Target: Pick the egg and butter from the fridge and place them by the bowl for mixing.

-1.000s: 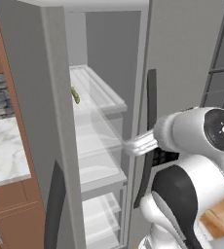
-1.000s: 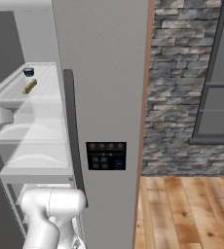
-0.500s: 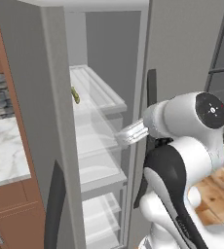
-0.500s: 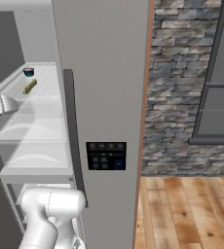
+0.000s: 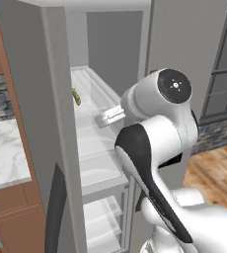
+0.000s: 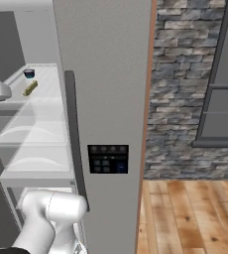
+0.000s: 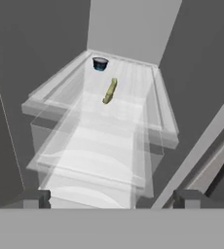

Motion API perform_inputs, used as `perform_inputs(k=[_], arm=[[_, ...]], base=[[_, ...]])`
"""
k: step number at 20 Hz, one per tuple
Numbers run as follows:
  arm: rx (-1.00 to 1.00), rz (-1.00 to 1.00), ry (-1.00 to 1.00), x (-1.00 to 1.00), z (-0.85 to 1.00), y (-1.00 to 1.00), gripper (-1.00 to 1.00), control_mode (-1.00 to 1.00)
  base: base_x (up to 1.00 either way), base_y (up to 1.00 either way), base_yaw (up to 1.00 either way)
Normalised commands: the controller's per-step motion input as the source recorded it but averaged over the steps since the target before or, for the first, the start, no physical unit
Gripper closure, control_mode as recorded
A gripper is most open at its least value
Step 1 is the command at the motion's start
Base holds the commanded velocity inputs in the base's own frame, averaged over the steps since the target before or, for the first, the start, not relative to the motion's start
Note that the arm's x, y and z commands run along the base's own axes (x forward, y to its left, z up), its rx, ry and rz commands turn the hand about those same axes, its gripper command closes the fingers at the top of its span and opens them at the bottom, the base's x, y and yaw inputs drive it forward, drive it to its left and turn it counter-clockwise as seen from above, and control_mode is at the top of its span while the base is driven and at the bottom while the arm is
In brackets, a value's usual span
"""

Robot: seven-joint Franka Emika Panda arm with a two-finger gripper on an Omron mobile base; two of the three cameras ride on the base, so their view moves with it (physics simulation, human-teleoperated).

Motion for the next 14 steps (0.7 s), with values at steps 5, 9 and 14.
perform_inputs(k=[5,9,14], arm=[[0.06,0.03,0.02,0.29,0.00,-0.06,-1.00,-1.00],[0.04,0.01,0.00,0.49,-0.01,0.00,-1.00,-1.00],[0.03,0.00,-0.02,0.53,-0.07,0.00,-1.00,-1.00]], base=[[0.00,0.00,0.00],[0.00,0.00,0.00],[0.00,0.00,0.00]])
